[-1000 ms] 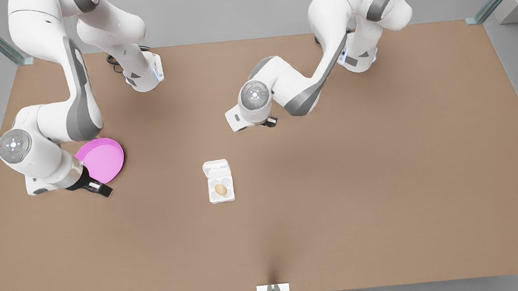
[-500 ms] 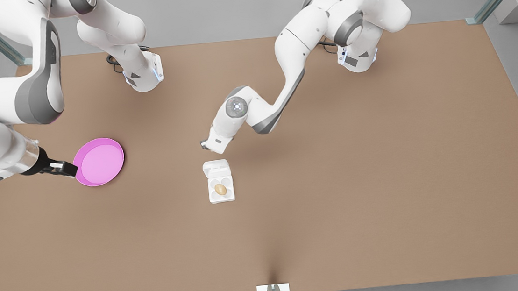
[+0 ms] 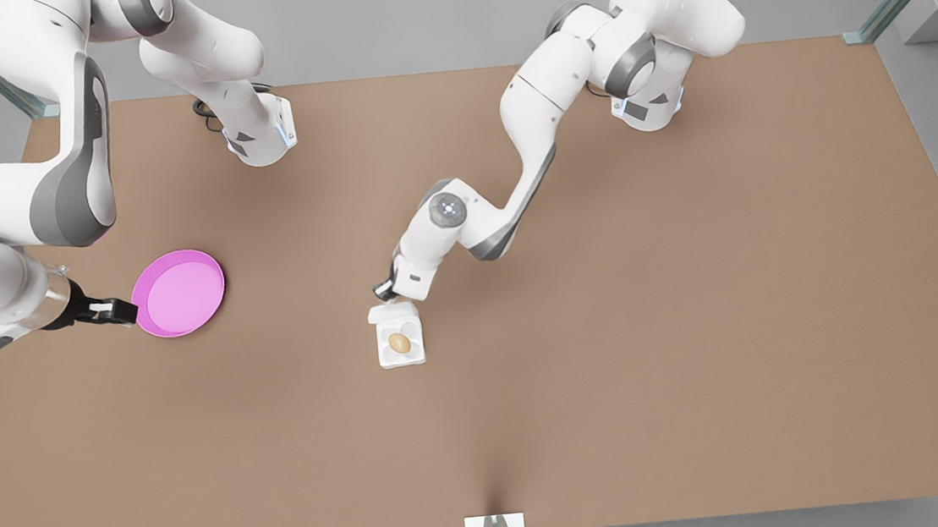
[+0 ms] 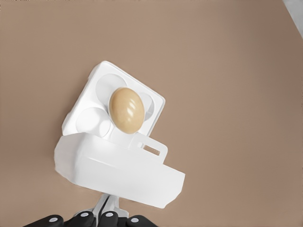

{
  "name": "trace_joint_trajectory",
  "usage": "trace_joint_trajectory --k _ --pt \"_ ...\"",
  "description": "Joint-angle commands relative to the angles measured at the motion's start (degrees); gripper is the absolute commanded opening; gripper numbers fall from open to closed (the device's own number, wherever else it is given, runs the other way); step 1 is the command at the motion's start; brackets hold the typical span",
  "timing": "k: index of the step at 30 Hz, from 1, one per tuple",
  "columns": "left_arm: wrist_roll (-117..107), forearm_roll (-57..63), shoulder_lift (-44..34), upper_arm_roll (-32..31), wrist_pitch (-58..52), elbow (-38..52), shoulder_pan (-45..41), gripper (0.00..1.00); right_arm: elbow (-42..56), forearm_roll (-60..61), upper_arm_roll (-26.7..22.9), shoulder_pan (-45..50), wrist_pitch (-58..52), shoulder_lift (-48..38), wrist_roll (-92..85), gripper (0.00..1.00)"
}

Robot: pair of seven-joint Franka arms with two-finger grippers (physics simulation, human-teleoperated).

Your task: Pack egg into the box and close the box lid

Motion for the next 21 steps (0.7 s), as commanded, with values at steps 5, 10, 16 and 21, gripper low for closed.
trace_joint_trajectory --k 5,10,16,21 --pt "-3.31 -0.08 -0.19 -0.11 1.05 0.91 3.18 0.21 0.64 -0.11 0.0 -0.31 0.09 -0.07 -6.14 1.0" --pt "-3.22 -0.17 -0.98 -0.29 0.78 1.62 4.15 0.21 0.65 2.79 0.18 2.32 -0.26 1.25 -5.61 1.0" --pt "74.08 4.13 -18.56 30.89 -70.84 6.28 20.23 1.0 0.47 2.7 0.09 2.76 -1.4 1.87 -6.05 1.0" --pt "84.41 23.3 -48.62 10.35 -67.77 -13.59 32.8 1.0 0.56 3.05 0.0 1.18 -1.4 2.22 -6.05 1.0"
